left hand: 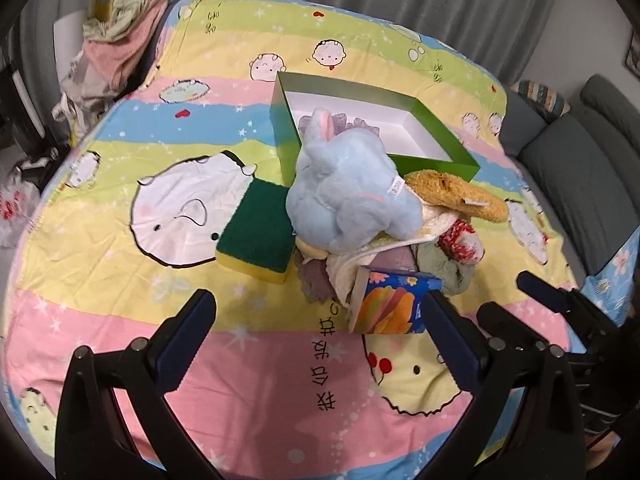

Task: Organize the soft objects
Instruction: 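Move the right gripper toward the light-blue plush elephant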

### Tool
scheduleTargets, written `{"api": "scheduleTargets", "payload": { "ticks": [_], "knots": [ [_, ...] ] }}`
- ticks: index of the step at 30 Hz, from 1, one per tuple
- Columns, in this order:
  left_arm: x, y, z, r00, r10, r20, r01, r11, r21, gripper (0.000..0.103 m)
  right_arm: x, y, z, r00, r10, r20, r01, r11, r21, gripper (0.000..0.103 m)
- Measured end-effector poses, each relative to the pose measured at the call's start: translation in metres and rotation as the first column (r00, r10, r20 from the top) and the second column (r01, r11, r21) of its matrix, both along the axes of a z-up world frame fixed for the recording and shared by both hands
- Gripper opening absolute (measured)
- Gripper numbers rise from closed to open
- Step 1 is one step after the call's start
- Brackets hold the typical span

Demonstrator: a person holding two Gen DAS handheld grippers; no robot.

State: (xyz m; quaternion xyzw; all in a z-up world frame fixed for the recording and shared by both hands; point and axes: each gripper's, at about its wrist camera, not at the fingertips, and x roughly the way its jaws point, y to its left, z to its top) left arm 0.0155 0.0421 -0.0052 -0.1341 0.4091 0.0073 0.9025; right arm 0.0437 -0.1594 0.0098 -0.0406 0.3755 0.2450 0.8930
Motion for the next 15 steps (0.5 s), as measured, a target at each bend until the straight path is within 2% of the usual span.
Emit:
{"api": "scheduleTargets", "payload": {
  "ticks": [6,10,15],
  "knots": [
    [0.003,0.019,-0.003,0.998,-0.005,0.058,0.012,0.991,-0.131,0.102,-0.002,0.015,0.001,0.996,0.068,0.06,-0.068,0.998,-0.013,0.08],
    [0.007,0.031,-0.005,0.995,-0.019,0.097,0.042,0.968,-0.246,0.102,-0.001,0.031,0.001,0.986,0.134,0.096,-0.131,0.991,-0.038,0.08],
    [0.02,0.035,-0.006,0.992,-0.03,0.121,0.066,0.949,-0.307,0.102,-0.003,0.055,0.0,0.965,0.222,0.142,-0.214,0.974,-0.069,0.08]
  ]
}}
